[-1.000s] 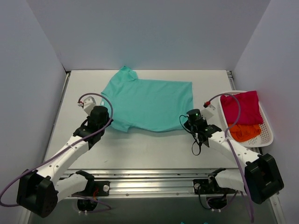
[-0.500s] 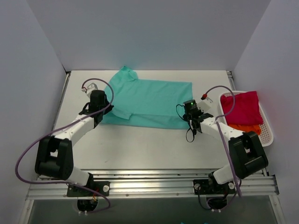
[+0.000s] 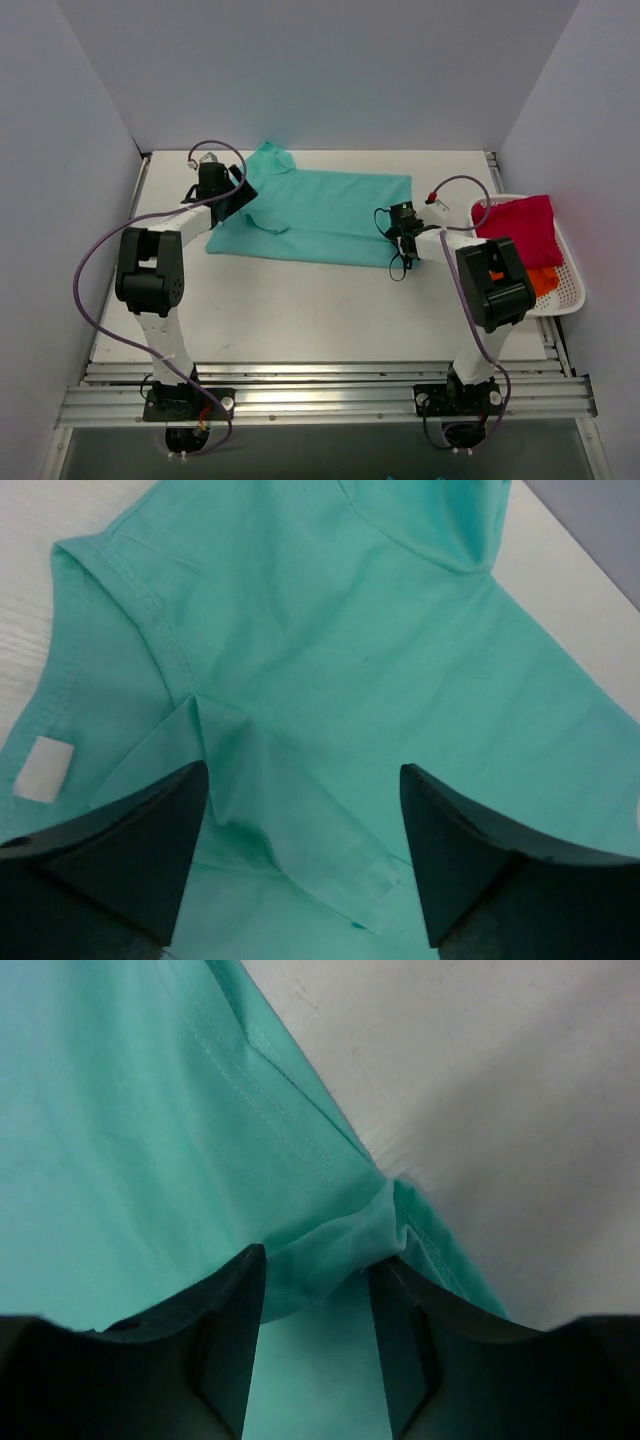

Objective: Fold and stack the t-shirts
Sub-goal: Fold the flattened tshirt in 1/3 of the way

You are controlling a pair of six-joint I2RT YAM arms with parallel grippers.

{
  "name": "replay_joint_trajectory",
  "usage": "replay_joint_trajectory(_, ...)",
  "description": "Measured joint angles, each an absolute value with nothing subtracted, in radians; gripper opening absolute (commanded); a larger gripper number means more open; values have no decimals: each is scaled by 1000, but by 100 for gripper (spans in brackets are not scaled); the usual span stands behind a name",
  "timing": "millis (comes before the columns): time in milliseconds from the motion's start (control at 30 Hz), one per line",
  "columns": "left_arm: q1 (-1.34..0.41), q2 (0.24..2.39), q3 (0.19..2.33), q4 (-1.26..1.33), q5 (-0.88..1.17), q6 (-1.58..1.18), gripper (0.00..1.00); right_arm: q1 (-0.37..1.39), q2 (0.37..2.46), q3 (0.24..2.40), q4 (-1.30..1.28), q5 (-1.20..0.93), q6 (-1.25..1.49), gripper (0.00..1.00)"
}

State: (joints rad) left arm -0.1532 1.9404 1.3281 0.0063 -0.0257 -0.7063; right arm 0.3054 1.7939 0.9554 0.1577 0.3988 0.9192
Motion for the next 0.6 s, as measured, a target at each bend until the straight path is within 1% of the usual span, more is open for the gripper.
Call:
replay_joint_trajectory(33,-147,1967,1345,4,-15,-716,94,301,1809,962,162,393,910,88)
replay_joint_trajectory(100,-136,2011,1367,0,2,-722,94,299,1816,996,182,392,910,98)
replay_joint_trajectory(133,-134,2025,1375,-7,6,-727,94,299,1816,1008,189,392,907,99)
replay_joint_trajectory(333,-126,2026,1378,-31,-15,-761,94,293,1816,1028,186,415,888,100)
replay_joint_trajectory(500,-118,1898,1301,-25,-73,-777,94,297,1784,1078,142,433,861,98)
replay_joint_trajectory(533,-116,1856,1287,-24,-84,-777,94,301,1771,1089,141,433,855,97)
replay_joint_trajectory(600,-114,1785,1266,-10,-105,-777,94,319,1742,1110,154,429,842,89)
